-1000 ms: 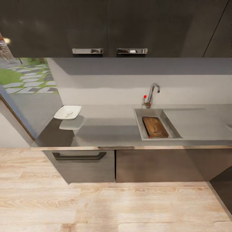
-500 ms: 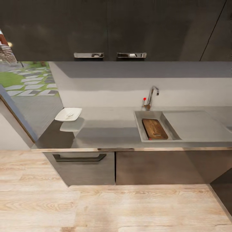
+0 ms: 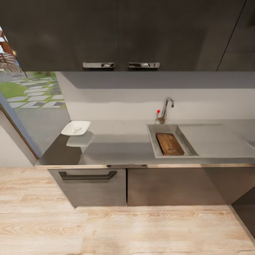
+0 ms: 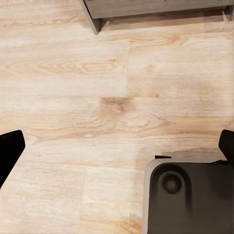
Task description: In the kitchen, take the Vidalia onion out of the sink, dice it on the chopping board with the paring knife, put the diced onion into the bowl on the countertop, then place both the paring knife and the chopping board into the sink.
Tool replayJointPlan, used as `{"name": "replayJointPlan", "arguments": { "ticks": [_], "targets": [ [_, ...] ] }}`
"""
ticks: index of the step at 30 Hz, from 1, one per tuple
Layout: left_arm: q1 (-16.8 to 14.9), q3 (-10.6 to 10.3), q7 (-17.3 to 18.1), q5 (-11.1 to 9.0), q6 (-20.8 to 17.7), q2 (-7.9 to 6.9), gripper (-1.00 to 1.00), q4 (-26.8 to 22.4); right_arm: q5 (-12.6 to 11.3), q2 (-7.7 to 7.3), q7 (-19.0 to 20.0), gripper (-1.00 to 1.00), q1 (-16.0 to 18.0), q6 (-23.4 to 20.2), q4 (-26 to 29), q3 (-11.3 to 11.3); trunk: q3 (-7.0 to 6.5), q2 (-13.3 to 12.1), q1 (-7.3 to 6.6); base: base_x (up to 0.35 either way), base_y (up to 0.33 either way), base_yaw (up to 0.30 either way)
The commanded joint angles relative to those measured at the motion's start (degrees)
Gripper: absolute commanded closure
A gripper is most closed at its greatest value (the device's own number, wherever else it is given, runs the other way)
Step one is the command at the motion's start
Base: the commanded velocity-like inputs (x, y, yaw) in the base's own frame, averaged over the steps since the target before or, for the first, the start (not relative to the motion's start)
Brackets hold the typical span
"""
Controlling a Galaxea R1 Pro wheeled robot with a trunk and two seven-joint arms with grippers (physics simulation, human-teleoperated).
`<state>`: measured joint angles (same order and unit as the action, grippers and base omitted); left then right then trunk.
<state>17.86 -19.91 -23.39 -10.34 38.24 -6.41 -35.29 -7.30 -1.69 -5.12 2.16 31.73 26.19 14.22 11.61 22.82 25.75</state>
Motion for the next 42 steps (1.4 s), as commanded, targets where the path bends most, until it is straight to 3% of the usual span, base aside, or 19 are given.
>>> {"name": "replayJointPlan", "arguments": {
  "ticks": [1,11,16,18,22,26,29,42],
  "targets": [
    [0.0,-0.5,-0.3,-0.6,0.1,-0.1,-1.0,-0.1,-0.5,-0.06,-0.3,-1.0,0.0,0.2,0.0,0.5,0.0,0.1,0.04,0.0,0.0,0.0],
    [0.0,-0.5,-0.3,-0.5,0.3,-0.1,-1.0,0.7,-0.3,-0.19,-0.3,-1.0,0.0,-0.3,-2.7,0.6,-0.64,0.1,0.04,0.0,0.0,0.0],
    [0.0,-0.5,-0.4,-0.5,0.3,-0.1,-1.0,1.3,-0.3,-0.16,-0.3,-1.0,0.0,-0.5,-17.1,0.7,-0.66,0.1,0.04,0.0,0.0,0.0],
    [0.0,-0.5,-0.5,-0.5,0.3,-0.08,-1.0,1.3,-0.3,-0.08,-0.2,-1.0,0.0,-0.5,-18.4,0.7,-0.66,0.1,0.04,0.0,0.0,0.0],
    [-0.2,-0.5,-0.4,-0.4,0.1,0.35,-1.0,1.6,-0.3,-0.11,-0.1,-1.0,0.0,-0.5,-18.8,0.7,-0.66,0.1,0.04,0.0,0.0,0.0],
    [-0.4,-0.5,-0.5,-0.4,-0.1,2.44,-1.0,2.7,-0.3,-0.07,-0.1,-1.0,0.0,-0.5,-18.9,0.7,-0.66,0.1,0.04,0.0,0.0,0.0],
    [-0.4,-0.5,-0.5,-0.4,-0.1,2.84,-1.0,3.1,-0.3,-0.06,-0.1,-1.0,0.0,-0.5,-18.9,0.7,-0.66,0.1,0.04,0.0,0.0,0.0],
    [-0.6,-0.5,-0.6,-0.6,-0.1,2.98,-1.0,4.8,-0.3,-0.06,-0.1,-1.0,0.0,-0.5,-18.9,0.7,-0.66,0.1,0.04,0.0,0.0,0.0]
  ]
}}
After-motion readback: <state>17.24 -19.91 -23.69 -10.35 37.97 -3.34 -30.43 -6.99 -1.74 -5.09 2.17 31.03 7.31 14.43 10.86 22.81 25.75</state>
